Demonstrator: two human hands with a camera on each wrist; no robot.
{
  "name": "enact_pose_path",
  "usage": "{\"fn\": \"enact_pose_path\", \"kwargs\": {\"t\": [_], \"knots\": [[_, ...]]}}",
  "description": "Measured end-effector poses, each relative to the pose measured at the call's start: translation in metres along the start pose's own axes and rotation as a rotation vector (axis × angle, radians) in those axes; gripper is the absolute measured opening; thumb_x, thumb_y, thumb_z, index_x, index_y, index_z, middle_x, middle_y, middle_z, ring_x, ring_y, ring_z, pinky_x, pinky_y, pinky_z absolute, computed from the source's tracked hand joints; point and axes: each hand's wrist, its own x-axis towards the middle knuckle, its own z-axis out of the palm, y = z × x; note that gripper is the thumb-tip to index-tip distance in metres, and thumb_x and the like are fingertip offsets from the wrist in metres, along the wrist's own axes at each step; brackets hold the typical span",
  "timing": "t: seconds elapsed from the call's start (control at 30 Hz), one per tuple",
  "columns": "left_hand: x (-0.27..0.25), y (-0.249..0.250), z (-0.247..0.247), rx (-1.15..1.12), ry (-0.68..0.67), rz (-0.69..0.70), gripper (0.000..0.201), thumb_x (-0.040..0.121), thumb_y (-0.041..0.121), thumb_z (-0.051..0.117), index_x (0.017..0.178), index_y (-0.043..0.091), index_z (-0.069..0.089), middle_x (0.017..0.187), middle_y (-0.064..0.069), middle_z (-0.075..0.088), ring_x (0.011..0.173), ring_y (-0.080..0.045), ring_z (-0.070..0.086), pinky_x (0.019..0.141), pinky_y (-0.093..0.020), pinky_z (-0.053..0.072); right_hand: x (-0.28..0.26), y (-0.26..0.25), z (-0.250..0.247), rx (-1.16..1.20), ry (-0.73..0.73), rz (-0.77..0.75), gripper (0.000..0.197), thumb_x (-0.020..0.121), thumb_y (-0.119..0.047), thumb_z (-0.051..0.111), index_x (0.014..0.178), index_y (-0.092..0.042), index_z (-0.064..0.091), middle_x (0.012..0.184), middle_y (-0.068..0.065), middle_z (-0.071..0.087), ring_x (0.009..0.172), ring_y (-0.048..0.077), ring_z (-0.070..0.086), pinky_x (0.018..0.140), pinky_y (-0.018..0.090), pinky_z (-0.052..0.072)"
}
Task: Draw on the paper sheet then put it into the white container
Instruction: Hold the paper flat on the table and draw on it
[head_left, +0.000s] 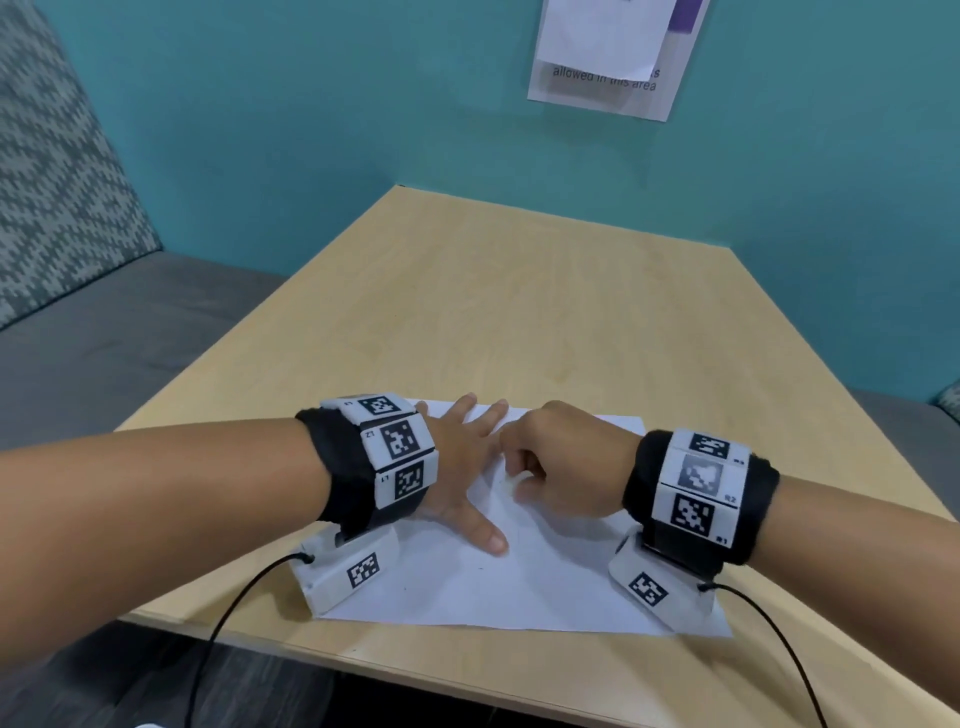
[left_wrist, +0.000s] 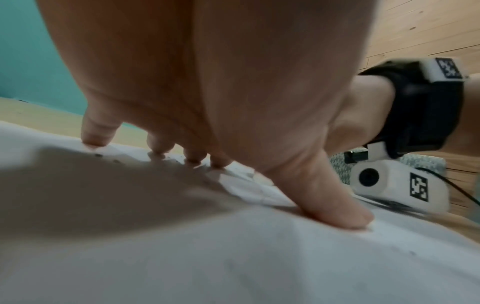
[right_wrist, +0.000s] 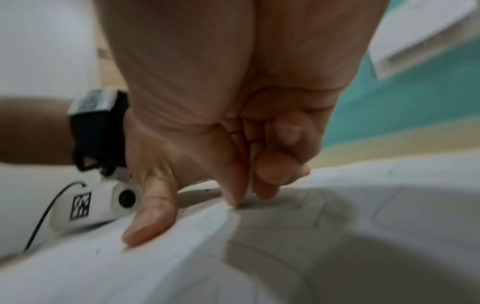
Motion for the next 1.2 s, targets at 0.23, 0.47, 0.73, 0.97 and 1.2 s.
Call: {"fn": "enact_pose_path", "kwargs": {"t": [0.23,0.47,0.73,0.97,1.2], "knots": [[0.002,-0.001,0.001,0.029,-0.007,-0.033,0.12,0.069,0.086,0.055,0.155,0.039,-0.014,0.162,0.007,-0.029,0.149,-0.03,-0.024,0.116,-0.068,0.002,0.008,0.005,-0.007,-0.033,0.043,0.023,0.017,0.078,-0.015,0.064,0.065,-0.02,0.055,0.062,-0.007,0.052,0.062,0.014,0.048,0.059,0.028,0.04],[0.005,-0.002,0.004,0.056,0.006,-0.034,0.121,0.067,0.09,0.051,0.154,0.039,-0.016,0.162,0.008,-0.028,0.148,-0.034,-0.026,0.113,-0.072,-0.004,0.016,0.008,-0.014,-0.059,0.068,0.034,0.005,0.078,-0.013,0.065,0.075,-0.012,0.061,0.064,-0.008,0.049,0.066,0.019,0.052,0.063,0.03,0.043],[0.005,-0.003,0.004,0.067,-0.002,-0.076,0.122,0.064,0.093,0.049,0.152,0.043,-0.019,0.161,0.001,-0.031,0.145,-0.038,-0.031,0.11,-0.075,-0.007,0.015,0.006,-0.015,-0.088,0.053,0.012,0.012,0.079,-0.012,0.063,0.072,-0.018,0.055,0.061,-0.011,0.045,0.064,0.016,0.047,0.063,0.027,0.038],[0.002,-0.001,0.003,0.07,-0.007,-0.085,0.121,0.065,0.092,0.05,0.154,0.04,-0.014,0.161,0.001,-0.032,0.145,-0.036,-0.032,0.111,-0.072,-0.006,0.0,-0.006,-0.003,-0.06,-0.069,-0.088,0.004,0.08,-0.015,0.061,0.081,-0.018,0.06,0.078,0.0,0.063,0.068,0.017,0.052,0.066,0.032,0.048],[0.005,-0.005,0.007,0.063,0.008,-0.079,0.124,0.062,0.093,0.05,0.152,0.044,-0.02,0.162,0.0,-0.029,0.146,-0.038,-0.03,0.109,-0.076,-0.005,-0.006,-0.007,-0.004,-0.062,-0.028,-0.086,0.001,0.079,-0.012,0.06,0.079,-0.012,0.059,0.064,-0.006,0.053,0.06,0.01,0.047,0.062,0.03,0.044]]}}
